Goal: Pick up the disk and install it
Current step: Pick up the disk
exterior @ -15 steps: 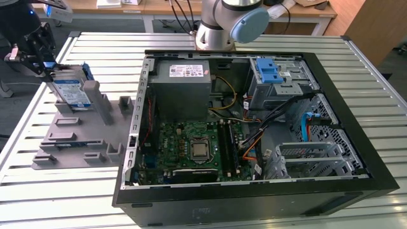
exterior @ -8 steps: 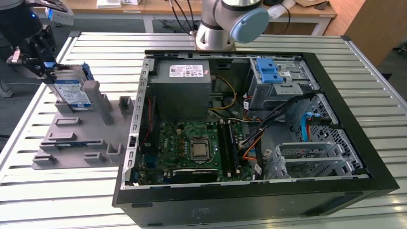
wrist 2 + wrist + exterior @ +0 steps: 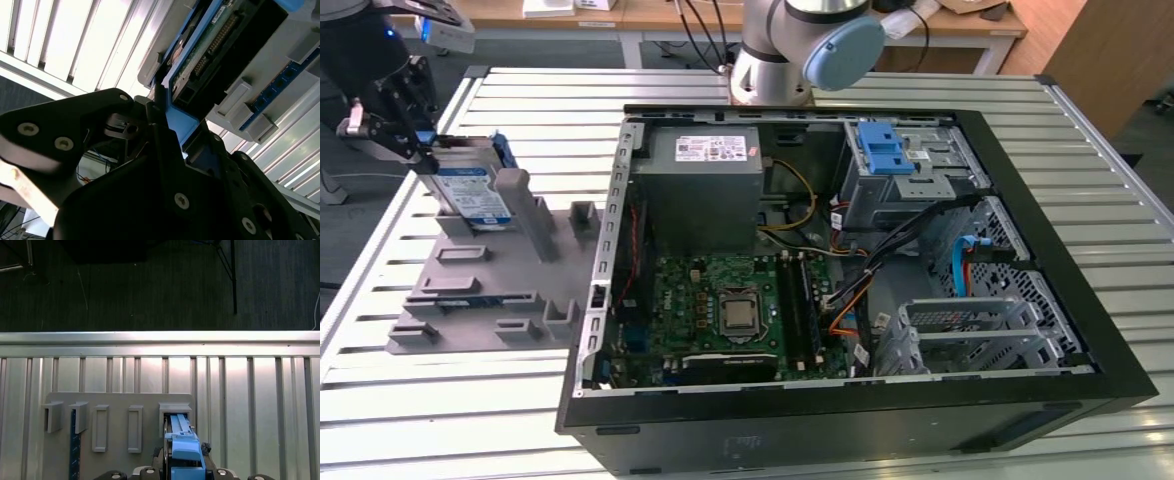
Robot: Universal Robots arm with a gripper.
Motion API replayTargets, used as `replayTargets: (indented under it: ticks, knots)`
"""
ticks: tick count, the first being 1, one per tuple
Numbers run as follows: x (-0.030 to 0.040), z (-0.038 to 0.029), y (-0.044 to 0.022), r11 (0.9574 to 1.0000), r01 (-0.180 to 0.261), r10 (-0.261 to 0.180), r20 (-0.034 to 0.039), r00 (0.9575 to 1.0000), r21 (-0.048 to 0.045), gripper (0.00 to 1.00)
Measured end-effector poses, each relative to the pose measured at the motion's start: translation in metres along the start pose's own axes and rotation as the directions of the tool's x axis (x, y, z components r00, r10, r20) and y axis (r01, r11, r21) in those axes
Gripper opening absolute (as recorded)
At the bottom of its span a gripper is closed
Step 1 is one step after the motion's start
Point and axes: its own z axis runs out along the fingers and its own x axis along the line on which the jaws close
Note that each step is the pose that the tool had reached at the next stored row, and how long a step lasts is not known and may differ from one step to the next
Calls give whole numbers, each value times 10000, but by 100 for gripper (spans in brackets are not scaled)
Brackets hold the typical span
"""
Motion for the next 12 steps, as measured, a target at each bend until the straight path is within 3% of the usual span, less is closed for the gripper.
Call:
replayTargets:
  ticks: [12]
  knots:
    - [-1, -19, 1, 10000, 0, 0, -2, 10000, 0, 37]
